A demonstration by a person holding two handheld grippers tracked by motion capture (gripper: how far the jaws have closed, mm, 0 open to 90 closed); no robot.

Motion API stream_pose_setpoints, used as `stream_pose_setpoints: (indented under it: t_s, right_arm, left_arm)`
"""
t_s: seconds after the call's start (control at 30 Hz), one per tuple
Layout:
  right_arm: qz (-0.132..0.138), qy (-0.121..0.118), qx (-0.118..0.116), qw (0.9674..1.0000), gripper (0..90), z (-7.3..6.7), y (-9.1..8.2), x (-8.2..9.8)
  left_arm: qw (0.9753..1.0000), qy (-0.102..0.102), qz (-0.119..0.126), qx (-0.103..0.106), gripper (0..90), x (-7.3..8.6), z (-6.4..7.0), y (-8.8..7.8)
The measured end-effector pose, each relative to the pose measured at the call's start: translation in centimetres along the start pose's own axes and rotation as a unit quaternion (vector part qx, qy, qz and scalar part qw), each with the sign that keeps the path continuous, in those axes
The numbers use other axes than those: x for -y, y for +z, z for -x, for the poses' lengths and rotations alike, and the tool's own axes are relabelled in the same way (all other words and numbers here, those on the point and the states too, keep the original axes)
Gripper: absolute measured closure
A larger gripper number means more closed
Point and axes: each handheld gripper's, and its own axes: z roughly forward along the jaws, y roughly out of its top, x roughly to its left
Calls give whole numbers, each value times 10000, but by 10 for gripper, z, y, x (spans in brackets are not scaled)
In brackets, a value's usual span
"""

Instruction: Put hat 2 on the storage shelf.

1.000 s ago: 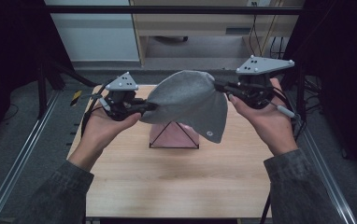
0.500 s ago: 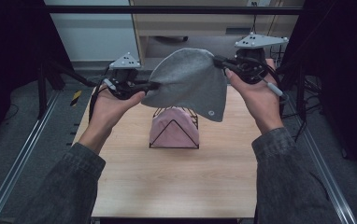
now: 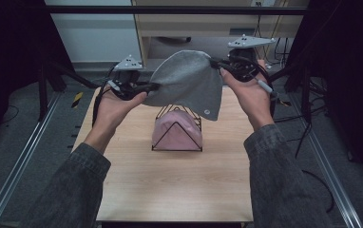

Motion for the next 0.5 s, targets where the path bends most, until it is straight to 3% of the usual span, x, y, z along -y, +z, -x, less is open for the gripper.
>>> stream_pose_setpoints:
  t_s: [0.17, 0.5]
  right_arm:
    - [-54, 19, 13, 10000, 885, -1, 10, 1]
    - [-376, -19, 1, 9993, 885, 0, 39, 17]
  left_arm:
    - [10000, -49, 31, -37, 863, 5, -5, 4]
    - [9997, -123, -155, -131, 862, 25, -13, 17]
